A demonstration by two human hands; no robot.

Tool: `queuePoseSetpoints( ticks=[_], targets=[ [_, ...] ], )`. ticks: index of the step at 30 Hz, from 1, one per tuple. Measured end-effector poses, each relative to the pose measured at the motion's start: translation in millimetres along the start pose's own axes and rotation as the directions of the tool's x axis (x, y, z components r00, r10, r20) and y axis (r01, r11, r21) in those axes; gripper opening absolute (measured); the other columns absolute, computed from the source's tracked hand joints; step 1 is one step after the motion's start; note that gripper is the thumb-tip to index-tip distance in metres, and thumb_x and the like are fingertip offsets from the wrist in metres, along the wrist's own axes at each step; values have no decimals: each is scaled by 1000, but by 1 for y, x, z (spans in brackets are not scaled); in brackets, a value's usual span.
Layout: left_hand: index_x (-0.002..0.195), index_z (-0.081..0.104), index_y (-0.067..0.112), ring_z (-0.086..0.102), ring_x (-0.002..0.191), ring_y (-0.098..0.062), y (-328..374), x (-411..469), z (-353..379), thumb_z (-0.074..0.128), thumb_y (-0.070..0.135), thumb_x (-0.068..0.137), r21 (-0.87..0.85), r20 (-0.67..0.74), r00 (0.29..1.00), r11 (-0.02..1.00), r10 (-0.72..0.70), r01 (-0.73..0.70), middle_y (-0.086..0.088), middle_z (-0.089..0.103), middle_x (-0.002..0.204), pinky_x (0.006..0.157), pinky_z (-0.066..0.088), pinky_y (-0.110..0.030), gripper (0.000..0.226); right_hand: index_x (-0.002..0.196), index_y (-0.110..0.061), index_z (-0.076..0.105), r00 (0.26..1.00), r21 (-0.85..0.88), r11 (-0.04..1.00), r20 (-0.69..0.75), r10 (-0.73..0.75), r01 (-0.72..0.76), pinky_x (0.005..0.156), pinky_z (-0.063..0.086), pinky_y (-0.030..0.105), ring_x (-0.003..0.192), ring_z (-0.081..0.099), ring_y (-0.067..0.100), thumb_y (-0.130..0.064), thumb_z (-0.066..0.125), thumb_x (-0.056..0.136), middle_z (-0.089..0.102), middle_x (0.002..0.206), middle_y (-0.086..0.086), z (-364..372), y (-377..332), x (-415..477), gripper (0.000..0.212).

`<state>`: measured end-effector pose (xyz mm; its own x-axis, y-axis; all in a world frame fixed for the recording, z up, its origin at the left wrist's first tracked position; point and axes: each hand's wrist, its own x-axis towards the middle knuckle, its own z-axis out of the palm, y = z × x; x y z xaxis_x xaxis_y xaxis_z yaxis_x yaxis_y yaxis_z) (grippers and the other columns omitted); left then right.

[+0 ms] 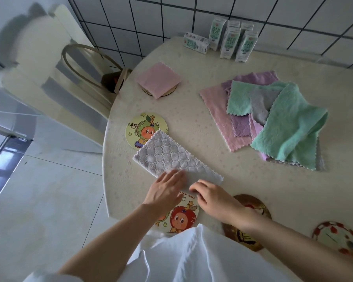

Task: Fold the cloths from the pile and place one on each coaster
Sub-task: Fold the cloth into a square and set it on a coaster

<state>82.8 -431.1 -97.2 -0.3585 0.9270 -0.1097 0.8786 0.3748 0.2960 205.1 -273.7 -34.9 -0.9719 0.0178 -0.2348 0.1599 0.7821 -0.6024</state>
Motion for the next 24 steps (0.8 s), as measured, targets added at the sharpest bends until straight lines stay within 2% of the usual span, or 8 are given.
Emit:
queuePoseSetpoints(
  ticks=[6,9,11,14,16,19,22,24],
  targets=[
    [126,61,17,53,125,-22,1,-16,8,73,31,78,-120,-63,998,992,16,-23,0,61,129,106,41,-36,51,104,-12,61,1000,110,994,-14,-4,5,76,47,22,82,56,5,-15,50,94,65,96,-1,-7,-2,3,16],
    [123,63,17,54,124,-23,-5,-28,7,65,28,83,-161,-60,995,983,85,-93,-1,61,129,104,44,-40,41,122,-11,57,999,-67,997,11,-38,38,92,46,28,108,56,16,-4,45,93,61,119,4,-5,13,11,32],
    [121,64,16,54,124,-24,-9,-36,6,53,28,86,-180,-66,993,978,94,-105,-3,61,129,103,44,-39,39,136,-12,46,990,-209,969,82,-116,131,105,37,28,128,44,20,10,43,86,48,138,6,-1,21,19,55],
    [125,61,14,49,128,-24,-12,-50,6,64,20,82,-195,-64,994,976,89,-100,-5,57,133,106,41,-38,43,148,-16,25,944,-370,886,277,-181,279,114,24,31,142,22,21,20,43,79,23,155,4,2,24,30,79],
    [125,61,13,49,129,-23,-13,-60,6,73,16,77,-226,-69,996,972,54,-69,-5,57,134,107,40,-36,50,149,-17,23,912,-399,854,364,-187,334,115,25,36,144,18,21,18,44,79,18,157,5,1,28,35,81],
    [130,58,17,46,131,-16,-12,-71,3,69,17,83,-358,-75,995,933,-69,38,0,55,136,108,38,-30,48,144,-17,33,895,-402,831,386,-226,383,108,37,40,138,33,25,18,52,68,31,152,9,4,43,41,86],
    [128,60,19,46,128,-6,-7,-72,-6,58,4,83,-566,-56,970,808,-237,165,6,54,133,108,33,-16,47,143,-22,34,885,-324,870,406,-227,371,103,43,37,132,41,21,19,49,67,33,150,1,2,54,44,89],
    [125,62,22,57,115,-5,-9,-70,-11,57,1,82,-626,-2,938,732,-348,270,6,59,126,98,41,-11,48,141,-25,37,900,-247,910,372,-228,332,101,44,35,130,43,17,21,46,71,35,149,-5,-2,57,49,84]
  ],
)
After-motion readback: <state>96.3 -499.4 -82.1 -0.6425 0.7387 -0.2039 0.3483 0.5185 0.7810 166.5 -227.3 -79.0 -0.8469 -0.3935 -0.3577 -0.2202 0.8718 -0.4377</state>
